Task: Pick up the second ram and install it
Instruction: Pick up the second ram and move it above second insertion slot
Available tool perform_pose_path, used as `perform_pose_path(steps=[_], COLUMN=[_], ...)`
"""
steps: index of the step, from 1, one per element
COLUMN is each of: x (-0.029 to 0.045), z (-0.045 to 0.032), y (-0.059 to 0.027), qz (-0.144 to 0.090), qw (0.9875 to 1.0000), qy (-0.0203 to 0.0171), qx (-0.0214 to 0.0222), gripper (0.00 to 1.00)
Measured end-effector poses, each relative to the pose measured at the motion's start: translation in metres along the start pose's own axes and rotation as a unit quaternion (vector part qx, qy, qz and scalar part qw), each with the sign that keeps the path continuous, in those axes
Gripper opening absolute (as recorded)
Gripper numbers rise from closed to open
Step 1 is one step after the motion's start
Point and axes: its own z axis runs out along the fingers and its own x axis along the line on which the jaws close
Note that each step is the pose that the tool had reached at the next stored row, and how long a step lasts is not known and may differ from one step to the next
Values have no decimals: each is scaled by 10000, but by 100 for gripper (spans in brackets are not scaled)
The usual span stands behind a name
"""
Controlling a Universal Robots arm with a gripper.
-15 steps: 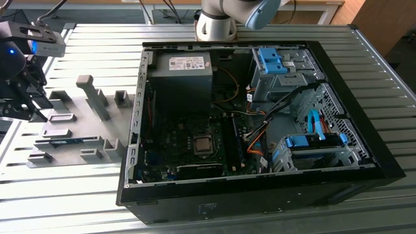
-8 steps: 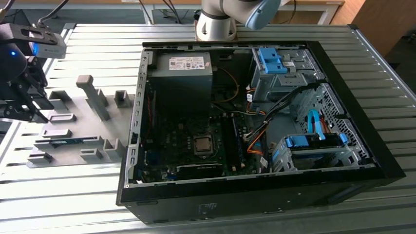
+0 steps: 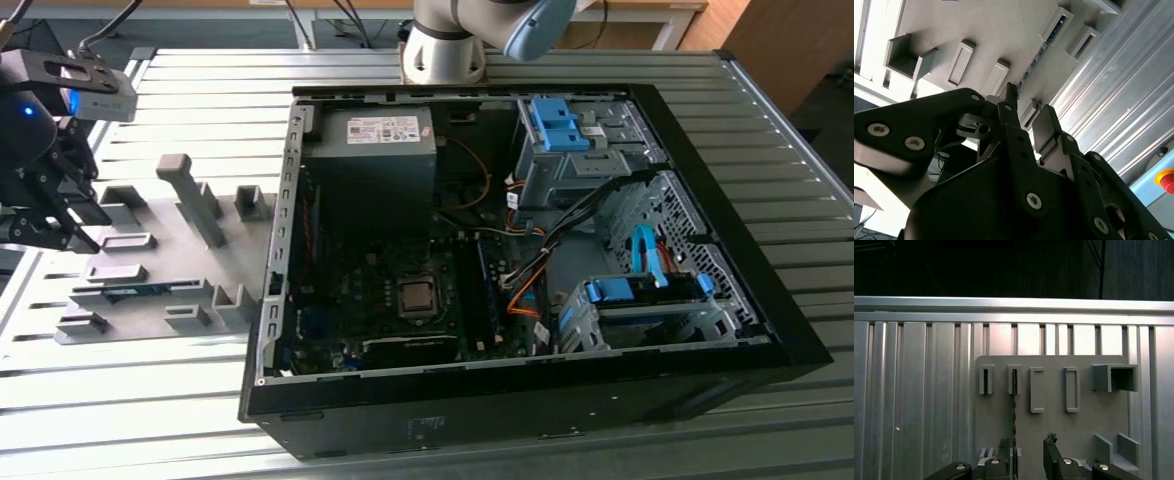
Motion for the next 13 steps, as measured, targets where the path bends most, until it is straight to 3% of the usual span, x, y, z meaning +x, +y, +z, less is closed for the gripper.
perform_pose_path(steps=[9,13], x=[0,8], z=[1,40], y=[0,-1], qz=[0,0], qw=[10000,10000], qy=[0,23], qx=[0,41], gripper=[40,40])
